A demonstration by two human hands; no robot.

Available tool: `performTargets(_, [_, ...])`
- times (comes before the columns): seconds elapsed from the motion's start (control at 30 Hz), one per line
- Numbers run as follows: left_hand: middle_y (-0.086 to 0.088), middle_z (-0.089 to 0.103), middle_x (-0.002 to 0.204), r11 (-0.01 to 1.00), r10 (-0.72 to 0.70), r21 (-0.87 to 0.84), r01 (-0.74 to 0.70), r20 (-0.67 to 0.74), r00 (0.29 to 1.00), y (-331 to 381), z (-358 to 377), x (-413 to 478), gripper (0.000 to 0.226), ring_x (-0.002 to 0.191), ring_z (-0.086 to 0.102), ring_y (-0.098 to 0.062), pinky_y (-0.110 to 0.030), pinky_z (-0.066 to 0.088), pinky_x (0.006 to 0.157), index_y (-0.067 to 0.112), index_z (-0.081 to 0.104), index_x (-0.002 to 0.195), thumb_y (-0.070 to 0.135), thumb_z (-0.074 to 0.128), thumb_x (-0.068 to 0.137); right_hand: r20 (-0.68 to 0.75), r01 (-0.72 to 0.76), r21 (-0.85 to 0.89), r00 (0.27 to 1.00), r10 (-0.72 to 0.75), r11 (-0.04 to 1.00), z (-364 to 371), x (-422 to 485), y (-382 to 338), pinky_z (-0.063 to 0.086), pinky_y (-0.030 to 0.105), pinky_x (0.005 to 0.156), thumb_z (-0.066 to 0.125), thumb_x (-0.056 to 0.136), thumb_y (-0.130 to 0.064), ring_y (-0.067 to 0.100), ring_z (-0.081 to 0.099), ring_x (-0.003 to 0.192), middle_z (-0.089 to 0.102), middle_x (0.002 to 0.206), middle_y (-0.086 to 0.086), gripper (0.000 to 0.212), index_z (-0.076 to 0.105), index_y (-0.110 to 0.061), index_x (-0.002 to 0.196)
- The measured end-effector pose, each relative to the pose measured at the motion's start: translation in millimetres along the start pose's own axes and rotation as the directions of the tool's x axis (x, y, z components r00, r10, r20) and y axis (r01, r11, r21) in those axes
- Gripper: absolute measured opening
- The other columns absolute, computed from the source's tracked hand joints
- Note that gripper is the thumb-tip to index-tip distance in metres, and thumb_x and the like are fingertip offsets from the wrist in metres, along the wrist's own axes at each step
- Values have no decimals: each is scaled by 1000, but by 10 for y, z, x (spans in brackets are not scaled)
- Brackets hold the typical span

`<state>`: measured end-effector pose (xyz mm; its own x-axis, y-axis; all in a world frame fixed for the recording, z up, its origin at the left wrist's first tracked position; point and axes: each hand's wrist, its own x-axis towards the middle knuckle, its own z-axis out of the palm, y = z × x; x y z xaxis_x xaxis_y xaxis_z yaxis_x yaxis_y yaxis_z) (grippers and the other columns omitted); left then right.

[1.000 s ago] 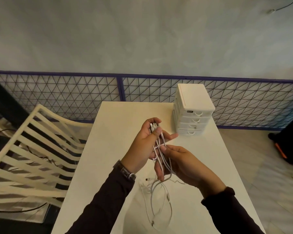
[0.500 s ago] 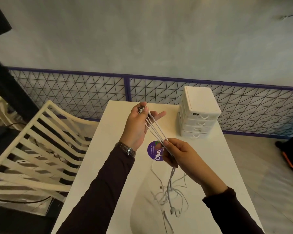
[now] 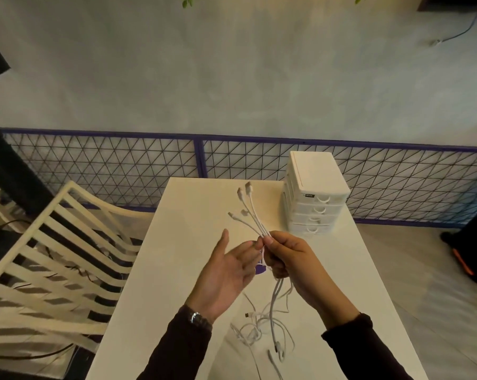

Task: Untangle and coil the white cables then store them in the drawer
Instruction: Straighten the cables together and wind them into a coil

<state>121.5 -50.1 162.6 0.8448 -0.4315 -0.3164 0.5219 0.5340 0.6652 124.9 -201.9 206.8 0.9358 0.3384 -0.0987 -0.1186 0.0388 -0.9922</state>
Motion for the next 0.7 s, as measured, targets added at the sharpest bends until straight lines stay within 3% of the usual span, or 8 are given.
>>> performTargets(0.13, [-7,52,134,984,92,145,-98,50,995,68,256,-25,65,128,44,-14,-31,32,108,7,53,125,56,40,85,40,-12,2,999,12,1000,46,-26,33,21,18,44,44,97,-14,8,25,46,35,56,4,29,55,-10,70])
performTargets(0.23, [-8,61,127,886,223,423,-190,-28,974,149,382,5,51,120,55,-9,-32,37,107,10,64,116,42,29,96,41,-8,-18,999,9,1000,114,-31,67,23,19,43,44,97,-20,10,26,46,38,49,-3,33,58,-11,69])
performTargets(0.3, [-12,68,114,826,297,514,-231,-50,954,205,437,19,51,109,63,-11,-26,44,97,6,68,102,33,25,101,44,0,-62,999,2,998,147,-20,55,27,19,44,42,98,-24,10,30,44,41,47,-5,36,57,-12,68])
performTargets(0.4, [-18,72,102,834,361,466,-296,-55,931,345,479,46,49,101,67,-22,-17,51,81,8,64,80,29,25,101,70,22,-168,998,-11,985,131,17,-19,39,20,48,41,98,-27,12,41,42,49,45,-4,37,56,-13,67])
performTargets(0.47, [-24,70,99,840,390,429,-332,-51,920,469,507,60,47,99,68,-24,-13,52,77,7,59,75,28,26,101,99,27,-205,995,-7,978,85,38,-70,44,22,51,41,98,-27,15,45,43,50,45,-4,37,55,-15,65])
performTargets(0.57, [-25,70,94,834,420,420,-357,-65,905,607,548,109,44,96,70,-23,-7,49,66,7,55,74,27,27,101,95,27,-233,995,-5,972,26,65,-111,41,19,47,41,98,-27,12,41,42,45,45,-7,37,55,-18,65])
performTargets(0.7, [-17,72,79,862,398,385,-328,-114,910,693,563,177,40,83,72,-19,-8,50,63,9,50,73,27,27,101,-5,24,-397,1000,-28,917,21,111,-136,39,19,45,41,98,-30,2,41,39,45,48,-9,35,59,-22,69])
